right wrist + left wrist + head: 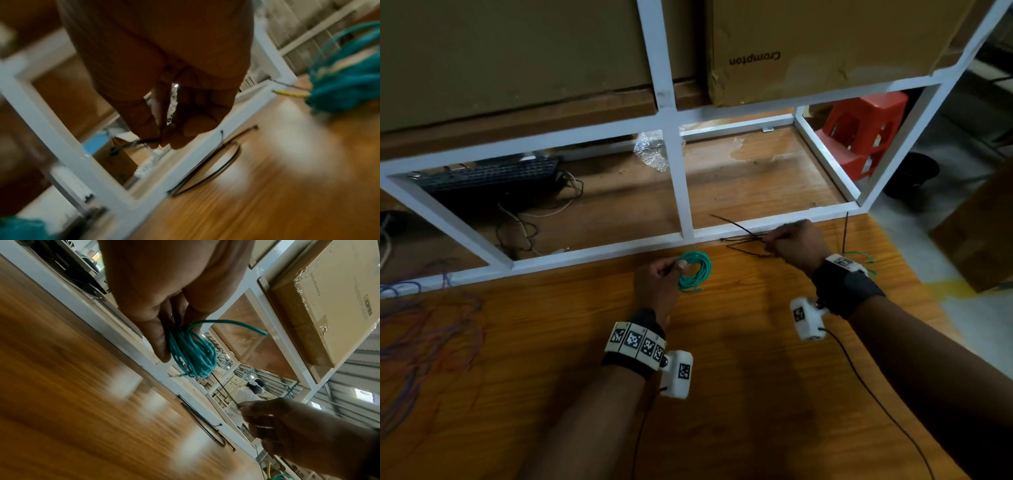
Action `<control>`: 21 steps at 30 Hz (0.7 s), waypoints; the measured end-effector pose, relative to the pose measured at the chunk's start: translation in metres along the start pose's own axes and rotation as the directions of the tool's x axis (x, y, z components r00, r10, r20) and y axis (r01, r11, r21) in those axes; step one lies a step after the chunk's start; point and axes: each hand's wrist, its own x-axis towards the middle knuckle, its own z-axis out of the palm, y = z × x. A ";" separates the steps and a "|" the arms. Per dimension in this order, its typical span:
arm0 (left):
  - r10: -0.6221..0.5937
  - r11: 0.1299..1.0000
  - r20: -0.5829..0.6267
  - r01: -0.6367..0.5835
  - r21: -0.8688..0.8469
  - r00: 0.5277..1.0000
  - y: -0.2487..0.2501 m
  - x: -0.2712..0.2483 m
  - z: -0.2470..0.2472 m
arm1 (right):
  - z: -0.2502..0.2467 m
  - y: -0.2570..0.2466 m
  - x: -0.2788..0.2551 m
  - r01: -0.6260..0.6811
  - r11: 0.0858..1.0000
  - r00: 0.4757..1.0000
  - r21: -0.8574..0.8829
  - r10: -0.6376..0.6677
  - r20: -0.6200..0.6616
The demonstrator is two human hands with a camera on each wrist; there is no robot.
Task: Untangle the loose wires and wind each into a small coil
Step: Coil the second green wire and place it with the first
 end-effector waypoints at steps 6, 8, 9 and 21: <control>0.048 0.999 -0.135 -0.048 0.000 0.990 -0.010 -0.009 -0.012 | 0.011 -0.021 -0.106 -0.157 0.924 0.982 0.348 0.107 0.157; 0.049 0.999 -0.152 -0.049 0.007 0.987 -0.011 -0.012 -0.017 | 0.016 -0.030 -0.129 -0.165 0.892 0.983 0.421 0.116 0.140; 0.050 0.999 -0.157 -0.048 0.014 0.986 -0.011 -0.014 -0.019 | 0.019 -0.035 -0.137 -0.170 0.876 0.983 0.451 0.121 0.136; 0.097 0.994 -0.204 -0.104 -0.024 0.974 -0.009 -0.030 -0.047 | 0.061 -0.058 -0.178 -0.286 0.824 0.955 0.489 0.203 0.215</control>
